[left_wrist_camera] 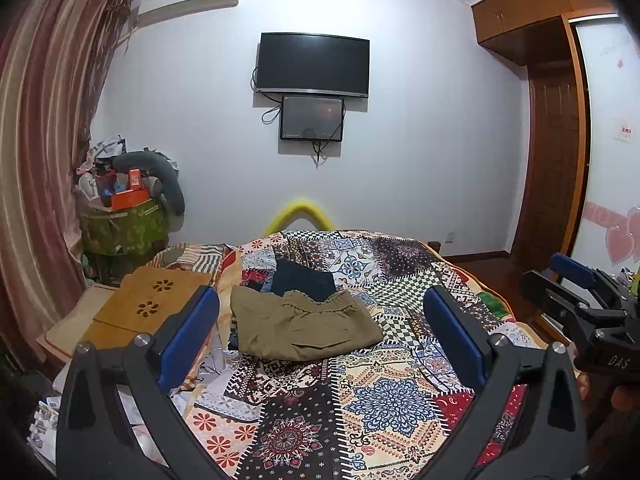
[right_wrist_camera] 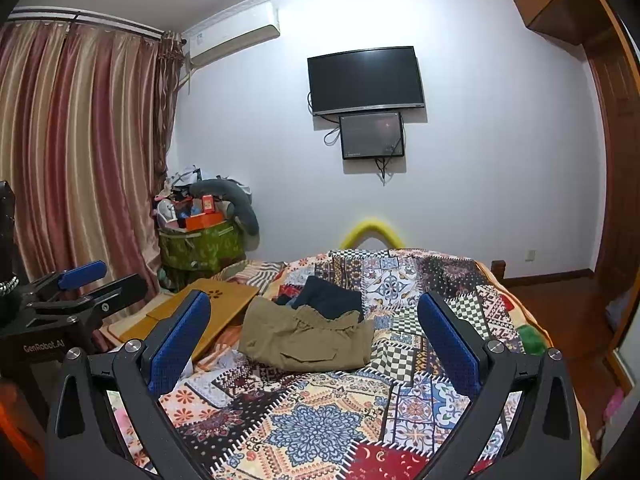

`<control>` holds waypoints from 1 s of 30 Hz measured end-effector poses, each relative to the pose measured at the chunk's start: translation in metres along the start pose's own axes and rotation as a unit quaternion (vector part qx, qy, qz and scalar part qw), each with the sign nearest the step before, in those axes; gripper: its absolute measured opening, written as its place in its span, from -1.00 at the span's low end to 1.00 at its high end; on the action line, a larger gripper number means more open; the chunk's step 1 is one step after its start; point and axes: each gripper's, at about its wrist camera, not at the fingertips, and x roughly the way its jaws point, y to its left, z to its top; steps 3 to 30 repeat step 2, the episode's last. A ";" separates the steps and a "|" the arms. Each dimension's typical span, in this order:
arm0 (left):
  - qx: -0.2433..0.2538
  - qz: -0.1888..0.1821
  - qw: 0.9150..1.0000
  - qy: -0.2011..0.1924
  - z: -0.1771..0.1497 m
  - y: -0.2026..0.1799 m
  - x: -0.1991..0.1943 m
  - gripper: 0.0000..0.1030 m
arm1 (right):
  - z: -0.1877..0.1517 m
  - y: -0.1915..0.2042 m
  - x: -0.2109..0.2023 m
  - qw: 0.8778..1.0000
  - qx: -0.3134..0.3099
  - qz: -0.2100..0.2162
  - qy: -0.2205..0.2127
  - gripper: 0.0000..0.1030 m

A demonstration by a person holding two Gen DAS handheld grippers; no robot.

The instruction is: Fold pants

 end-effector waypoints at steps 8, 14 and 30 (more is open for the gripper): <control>0.001 0.001 1.000 0.001 0.000 0.000 0.002 1.00 | 0.000 -0.001 0.001 1.000 0.002 0.000 0.001 0.99; 0.001 0.001 1.000 0.001 0.000 0.000 0.002 1.00 | 0.000 -0.001 0.001 1.000 0.002 0.000 0.001 0.99; 0.001 0.001 1.000 0.001 0.000 0.000 0.002 1.00 | 0.000 -0.001 0.001 1.000 0.002 0.000 0.001 0.99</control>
